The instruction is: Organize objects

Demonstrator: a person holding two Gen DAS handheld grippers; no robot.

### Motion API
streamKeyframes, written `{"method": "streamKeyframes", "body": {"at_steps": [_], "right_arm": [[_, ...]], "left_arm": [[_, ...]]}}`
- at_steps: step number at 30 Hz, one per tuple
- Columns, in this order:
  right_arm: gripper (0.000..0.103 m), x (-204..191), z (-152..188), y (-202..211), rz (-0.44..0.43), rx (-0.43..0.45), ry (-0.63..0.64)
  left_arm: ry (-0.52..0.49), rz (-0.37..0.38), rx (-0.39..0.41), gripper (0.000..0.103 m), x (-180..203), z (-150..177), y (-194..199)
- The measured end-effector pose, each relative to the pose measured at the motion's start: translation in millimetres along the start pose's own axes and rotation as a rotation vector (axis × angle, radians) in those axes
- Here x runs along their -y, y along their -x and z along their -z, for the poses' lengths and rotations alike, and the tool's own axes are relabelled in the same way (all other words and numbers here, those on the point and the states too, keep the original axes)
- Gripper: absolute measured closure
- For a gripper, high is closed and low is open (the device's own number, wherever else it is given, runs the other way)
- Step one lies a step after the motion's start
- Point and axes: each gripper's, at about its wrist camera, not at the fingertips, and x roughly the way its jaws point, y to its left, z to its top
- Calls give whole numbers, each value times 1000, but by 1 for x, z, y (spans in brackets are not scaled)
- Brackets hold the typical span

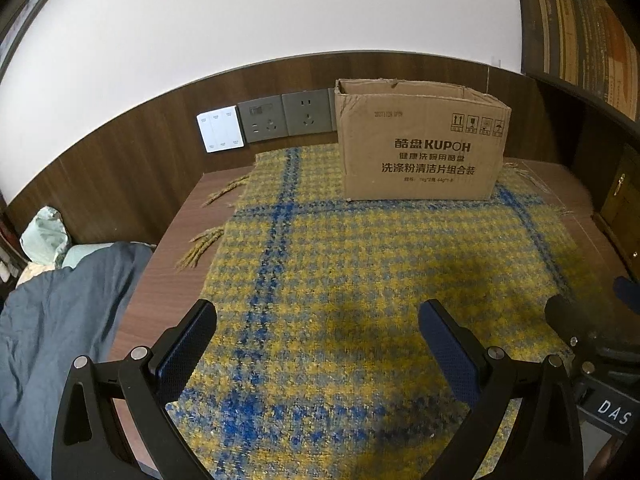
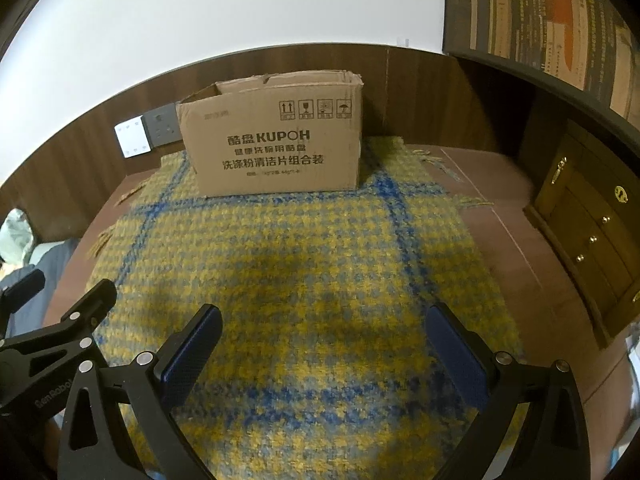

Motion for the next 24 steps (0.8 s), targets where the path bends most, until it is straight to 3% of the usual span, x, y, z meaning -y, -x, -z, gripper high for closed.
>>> {"method": "streamKeyframes", "body": {"at_steps": [24], "right_arm": [[1,3,-3,0,-3,6,-1]], "left_arm": [[-9,17,-17,0,0,2,-7]]}}
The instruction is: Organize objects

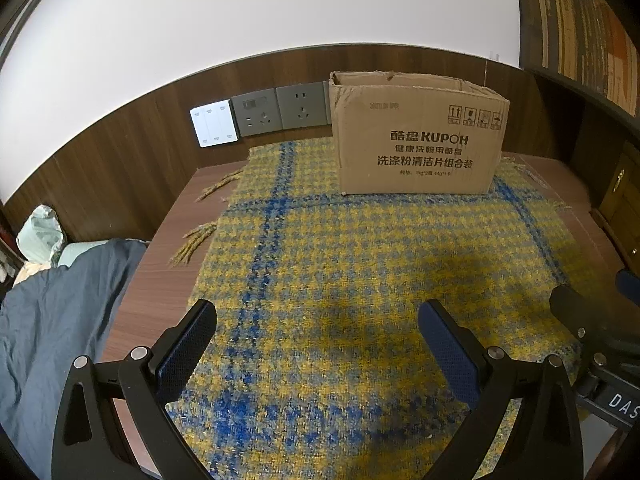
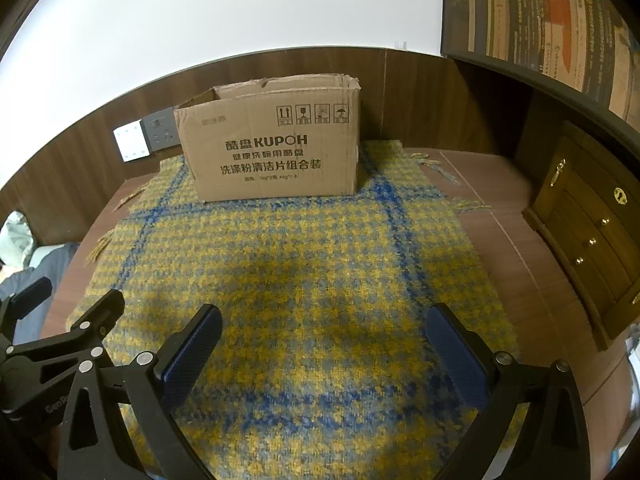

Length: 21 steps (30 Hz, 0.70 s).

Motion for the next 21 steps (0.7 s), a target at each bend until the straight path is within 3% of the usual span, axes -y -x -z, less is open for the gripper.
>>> {"method": "streamKeyframes", "body": {"at_steps": [21], "right_arm": [[1,2,0,-6,-9,-3,-11]], "left_arm": [[20,29,-46,0,1,0,-9]]}}
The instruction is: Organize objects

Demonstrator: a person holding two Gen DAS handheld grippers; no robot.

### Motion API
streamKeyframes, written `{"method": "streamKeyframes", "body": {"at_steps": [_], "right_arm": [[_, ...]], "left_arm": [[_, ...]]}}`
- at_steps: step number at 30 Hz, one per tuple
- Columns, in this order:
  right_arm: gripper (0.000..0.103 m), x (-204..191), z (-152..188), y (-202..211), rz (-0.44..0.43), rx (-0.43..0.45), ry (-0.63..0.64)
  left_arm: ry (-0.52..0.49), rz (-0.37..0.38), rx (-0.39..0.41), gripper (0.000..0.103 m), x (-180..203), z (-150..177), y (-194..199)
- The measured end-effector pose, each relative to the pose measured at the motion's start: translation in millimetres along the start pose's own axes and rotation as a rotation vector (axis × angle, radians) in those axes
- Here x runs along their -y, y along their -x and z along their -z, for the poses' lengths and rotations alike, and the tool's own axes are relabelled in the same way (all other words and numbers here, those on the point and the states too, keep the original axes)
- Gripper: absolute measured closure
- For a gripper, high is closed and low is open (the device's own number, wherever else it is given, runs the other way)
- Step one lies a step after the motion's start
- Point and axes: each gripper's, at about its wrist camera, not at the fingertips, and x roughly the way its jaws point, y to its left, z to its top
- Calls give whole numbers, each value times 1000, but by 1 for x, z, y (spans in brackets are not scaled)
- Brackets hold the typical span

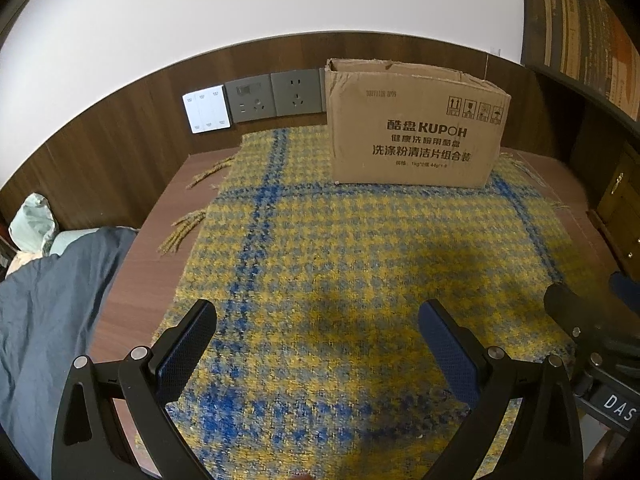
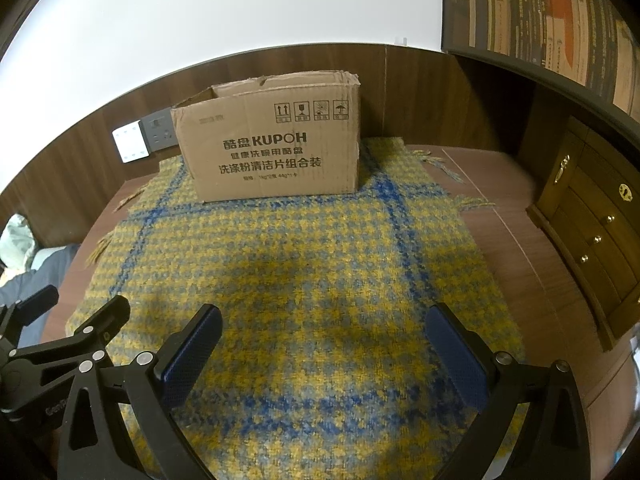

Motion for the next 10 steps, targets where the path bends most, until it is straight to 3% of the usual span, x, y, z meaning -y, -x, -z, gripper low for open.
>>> {"method": "streamKeyframes", "body": {"at_steps": [10], "right_arm": [[1,5,-1,-4,-1,0,-14]], "left_arm": [[-5,-22,13,0,3,-2,-1]]}}
